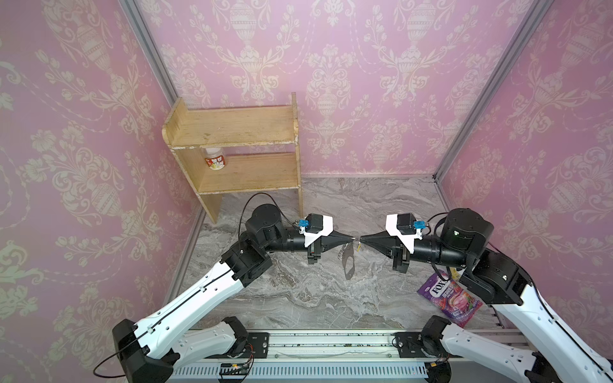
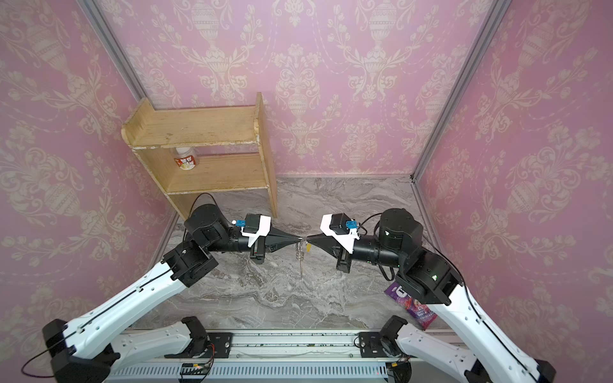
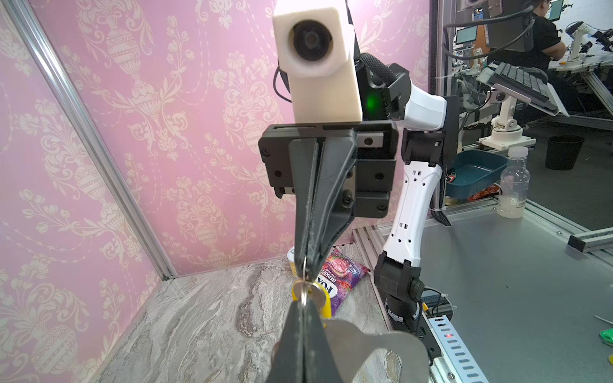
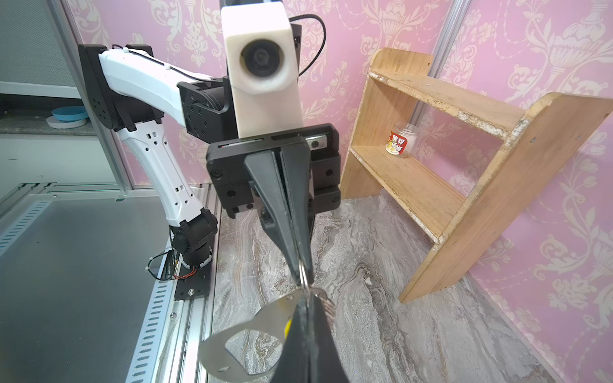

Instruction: Put the keys on the keyring

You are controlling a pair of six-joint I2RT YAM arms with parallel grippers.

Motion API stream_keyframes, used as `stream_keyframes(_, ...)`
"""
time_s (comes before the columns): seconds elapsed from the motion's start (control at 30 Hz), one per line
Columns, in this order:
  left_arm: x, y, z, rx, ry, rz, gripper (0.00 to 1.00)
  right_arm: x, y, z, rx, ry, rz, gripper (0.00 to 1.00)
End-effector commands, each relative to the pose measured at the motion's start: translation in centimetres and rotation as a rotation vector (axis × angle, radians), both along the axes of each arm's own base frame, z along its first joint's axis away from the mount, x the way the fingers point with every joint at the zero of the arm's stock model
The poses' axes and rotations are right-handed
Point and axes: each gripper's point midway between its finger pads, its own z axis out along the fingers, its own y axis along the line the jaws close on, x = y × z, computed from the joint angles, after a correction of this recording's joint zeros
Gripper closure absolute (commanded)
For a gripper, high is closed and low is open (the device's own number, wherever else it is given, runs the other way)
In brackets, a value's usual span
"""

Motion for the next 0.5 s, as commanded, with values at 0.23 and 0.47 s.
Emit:
stream_keyframes(0.23,-1.35,0.37,1.42,-0.029,-0.057,-0.031,1.0,0.04,0.26,0.7,0.009,0.015,0.003,1.0)
stream_keyframes(0.47,-1.54,0.39,1.77,-0.042,-0.066,-0.04,1.0,0.16,0.33,0.48,0.009,0.026,0.0,1.0)
